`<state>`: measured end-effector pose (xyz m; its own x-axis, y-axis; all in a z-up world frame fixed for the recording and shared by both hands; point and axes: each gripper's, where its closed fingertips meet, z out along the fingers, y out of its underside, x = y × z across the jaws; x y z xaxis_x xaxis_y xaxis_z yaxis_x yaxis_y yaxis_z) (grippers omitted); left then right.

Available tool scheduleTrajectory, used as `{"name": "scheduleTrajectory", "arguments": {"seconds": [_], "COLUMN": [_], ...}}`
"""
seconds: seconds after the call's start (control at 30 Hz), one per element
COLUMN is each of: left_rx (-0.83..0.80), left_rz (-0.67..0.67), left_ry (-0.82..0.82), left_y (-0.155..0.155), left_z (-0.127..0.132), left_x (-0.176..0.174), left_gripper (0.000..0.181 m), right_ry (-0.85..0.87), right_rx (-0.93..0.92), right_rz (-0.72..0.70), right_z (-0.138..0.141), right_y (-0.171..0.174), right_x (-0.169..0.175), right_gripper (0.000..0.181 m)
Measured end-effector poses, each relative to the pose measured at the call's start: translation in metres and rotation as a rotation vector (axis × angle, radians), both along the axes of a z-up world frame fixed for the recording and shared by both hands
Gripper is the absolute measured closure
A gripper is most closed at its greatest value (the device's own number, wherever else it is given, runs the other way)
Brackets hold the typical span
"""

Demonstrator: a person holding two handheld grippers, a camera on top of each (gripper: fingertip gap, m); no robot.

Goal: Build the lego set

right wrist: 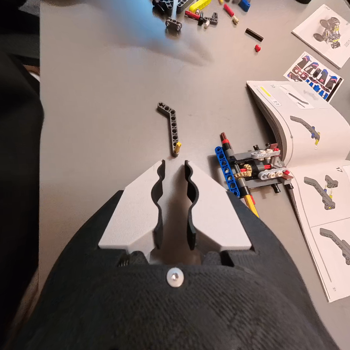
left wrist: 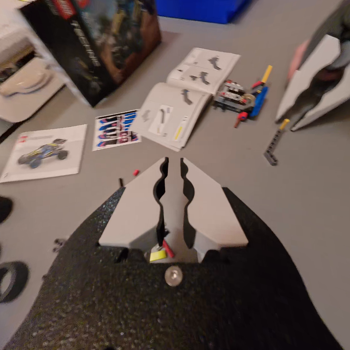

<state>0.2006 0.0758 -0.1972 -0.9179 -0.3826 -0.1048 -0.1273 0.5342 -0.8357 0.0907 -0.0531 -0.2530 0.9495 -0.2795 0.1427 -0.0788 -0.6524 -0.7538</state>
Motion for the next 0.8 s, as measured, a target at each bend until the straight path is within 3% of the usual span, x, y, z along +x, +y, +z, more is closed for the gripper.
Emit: {"name": "scheduleTrajectory", "arguments": {"seconds": [0.33, 0.53, 0.8], "left_rx": [-0.115, -0.124, 0.001], "left_rz": [0.403, 0.473, 0.547], "left_ry": [-0.082, -0.058, -0.002], "left_y": [0.100, 0.138, 0.177], "left_z": [0.028, 0.029, 0.003], "left_x": [0.065, 0.058, 0.035], "left_gripper": [0.173, 0.173, 0.172], "right_ry": [0.038, -0.002, 0.000], "right_rx": [0.008, -0.002, -0.003], "right_rz": [-0.004, 0.007, 0.014], "right_z": [-0.001, -0.001, -0.001], "right_y": [0.000, 0.001, 0.001], "right_x": [0.001, -0.001, -0.002], "right_gripper": [0.162, 0.165, 0.167]}}
